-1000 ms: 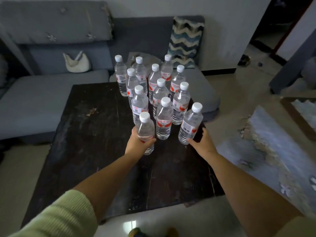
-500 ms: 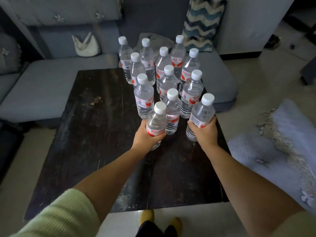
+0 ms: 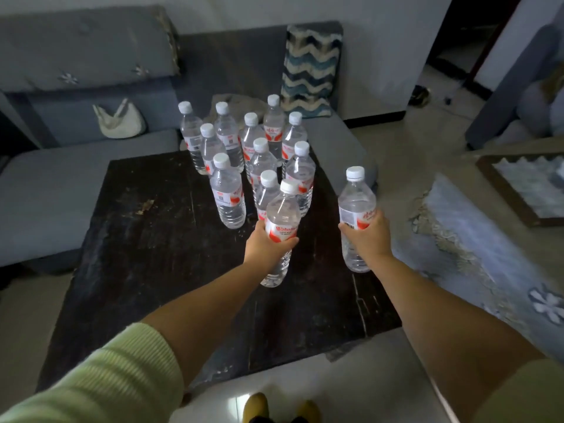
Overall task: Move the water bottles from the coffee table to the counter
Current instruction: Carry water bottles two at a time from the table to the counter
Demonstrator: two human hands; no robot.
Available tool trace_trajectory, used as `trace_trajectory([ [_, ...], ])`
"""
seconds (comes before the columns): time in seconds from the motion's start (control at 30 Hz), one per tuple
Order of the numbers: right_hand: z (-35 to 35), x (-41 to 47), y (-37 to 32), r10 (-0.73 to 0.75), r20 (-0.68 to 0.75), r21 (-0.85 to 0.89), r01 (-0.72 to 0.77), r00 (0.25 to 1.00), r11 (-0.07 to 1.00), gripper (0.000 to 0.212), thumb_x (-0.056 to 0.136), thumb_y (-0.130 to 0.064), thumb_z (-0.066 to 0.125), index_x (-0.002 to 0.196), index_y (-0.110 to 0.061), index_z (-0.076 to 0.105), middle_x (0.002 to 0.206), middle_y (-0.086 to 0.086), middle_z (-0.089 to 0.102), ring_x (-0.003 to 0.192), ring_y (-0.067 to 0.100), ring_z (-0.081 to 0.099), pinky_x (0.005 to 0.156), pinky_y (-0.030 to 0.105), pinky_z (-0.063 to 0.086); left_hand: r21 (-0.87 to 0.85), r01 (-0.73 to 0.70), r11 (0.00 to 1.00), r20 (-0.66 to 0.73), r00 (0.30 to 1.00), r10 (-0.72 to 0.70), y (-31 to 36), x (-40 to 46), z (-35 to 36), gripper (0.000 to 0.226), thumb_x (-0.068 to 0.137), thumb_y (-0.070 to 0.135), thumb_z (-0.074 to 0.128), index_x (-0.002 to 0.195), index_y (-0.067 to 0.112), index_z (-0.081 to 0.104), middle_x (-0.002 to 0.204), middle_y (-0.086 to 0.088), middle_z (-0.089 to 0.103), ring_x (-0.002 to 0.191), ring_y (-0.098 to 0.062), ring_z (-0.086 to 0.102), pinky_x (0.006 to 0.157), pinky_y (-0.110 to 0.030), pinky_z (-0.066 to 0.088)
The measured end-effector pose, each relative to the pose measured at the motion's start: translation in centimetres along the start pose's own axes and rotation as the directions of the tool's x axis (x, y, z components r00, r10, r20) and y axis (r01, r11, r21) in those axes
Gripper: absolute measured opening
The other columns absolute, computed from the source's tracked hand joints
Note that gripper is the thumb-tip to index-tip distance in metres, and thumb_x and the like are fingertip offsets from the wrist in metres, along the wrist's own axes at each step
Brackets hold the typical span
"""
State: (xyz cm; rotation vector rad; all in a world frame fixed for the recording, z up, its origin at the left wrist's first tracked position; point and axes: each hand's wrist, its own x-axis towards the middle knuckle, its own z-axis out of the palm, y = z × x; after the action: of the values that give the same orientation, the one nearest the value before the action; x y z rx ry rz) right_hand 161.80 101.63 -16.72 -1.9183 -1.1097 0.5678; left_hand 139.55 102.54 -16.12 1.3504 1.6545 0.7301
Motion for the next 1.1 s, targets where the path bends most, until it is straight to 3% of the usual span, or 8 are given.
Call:
trace_trajectory([
  [0.13,-4.4,0.4,-0.3,0.029,-0.113,0.007,-0.028,0.993,1.0,0.072,0.07,-0.027,0.084,0.126,-0.004,0.047,0.12,0.016,0.055,0.108,0.031,0.057,0.092,0.04,0.049,-0.031,-0.074,0.997,0.051,0.996,0.076,4.6,-0.2,2.6,0.065,0.069,0.038,0.083,0.121,0.019,0.05,0.102,0.004,0.062,0.095,-0.017,0.061,0.084,-0.032,0.049],
  [0.27,-9.2,0.0,-0.3,0.058,-0.246,-0.004,-0.06,0.968,0.998,0.071,0.069,-0.026,0.084,0.124,-0.004,0.046,0.117,0.018,0.054,0.105,0.032,0.056,0.082,0.032,0.044,-0.006,-0.159,0.987,0.113,0.981,0.159,9.0,-0.3,5.2,0.066,0.07,0.039,0.082,0.122,0.017,0.048,0.107,0.0,0.062,0.095,-0.02,0.06,0.088,-0.035,0.05],
  [0.4,-15.0,-1.5,1.1,0.127,-0.355,0.014,-0.131,0.926,0.991,0.069,0.069,-0.027,0.083,0.124,-0.004,0.049,0.118,0.018,0.056,0.107,0.033,0.058,0.092,0.044,0.05,-0.02,-0.247,0.969,0.234,0.941,0.244,12.7,-1.2,8.7,0.062,0.069,0.038,0.083,0.115,0.015,0.049,0.102,-0.001,0.063,0.093,-0.021,0.062,0.085,-0.035,0.051],
  [0.53,-20.1,-5.0,3.0,0.208,-0.467,0.058,-0.205,0.859,0.977,0.065,0.07,-0.025,0.083,0.124,-0.004,0.054,0.118,0.019,0.06,0.107,0.034,0.06,0.092,0.047,0.051,-0.05,-0.335,0.941,0.388,0.861,0.327,15.5,-3.1,12.3,0.062,0.07,0.038,0.082,0.116,0.012,0.051,0.104,-0.002,0.063,0.095,-0.022,0.062,0.084,-0.034,0.05],
  [0.67,-24.0,-11.1,4.9,0.335,-0.601,0.131,-0.324,0.726,0.937,0.065,0.071,-0.027,0.083,0.125,-0.007,0.054,0.118,0.017,0.061,0.107,0.031,0.061,0.093,0.045,0.051,-0.114,-0.433,0.894,0.579,0.703,0.414,17.6,-6.8,15.9,0.052,0.072,0.026,0.083,0.114,0.013,0.055,0.106,-0.006,0.066,0.078,-0.009,0.061,0.061,-0.018,0.046],
  [0.77,-26.2,-16.5,5.8,0.373,-0.702,0.154,-0.382,0.607,0.911,0.066,0.071,-0.027,0.083,0.126,-0.007,0.052,0.12,0.017,0.059,0.109,0.032,0.059,0.095,0.045,0.05,-0.135,-0.483,0.865,0.67,0.598,0.439,18.6,-10.7,18.0,0.062,0.072,0.027,0.082,0.121,0.009,0.05,0.112,-0.009,0.064,0.094,-0.021,0.062,0.079,-0.031,0.05],
  [0.97,-29.0,-27.5,6.3,0.413,-0.836,0.217,-0.474,0.361,0.853,0.071,0.07,-0.029,0.084,0.127,-0.007,0.048,0.119,0.018,0.056,0.107,0.033,0.058,0.094,0.047,0.05,-0.187,-0.516,0.836,0.834,0.367,0.413,18.7,-19.0,20.8,0.056,0.073,0.03,0.082,0.121,0.013,0.058,0.116,-0.007,0.067,0.101,-0.023,0.064,0.08,-0.03,0.048],
  [1.1,-30.0,-35.4,6.5,0.45,-0.88,0.309,-0.536,0.152,0.785,0.073,0.071,-0.03,0.084,0.127,-0.008,0.044,0.117,0.016,0.052,0.104,0.033,0.057,0.093,0.047,0.05,-0.208,-0.533,0.82,0.901,0.223,0.373,17.5,-25.6,22.4,0.062,0.072,0.031,0.082,0.125,0.012,0.056,0.12,-0.009,0.065,0.106,-0.026,0.062,0.093,-0.038,0.051],
])
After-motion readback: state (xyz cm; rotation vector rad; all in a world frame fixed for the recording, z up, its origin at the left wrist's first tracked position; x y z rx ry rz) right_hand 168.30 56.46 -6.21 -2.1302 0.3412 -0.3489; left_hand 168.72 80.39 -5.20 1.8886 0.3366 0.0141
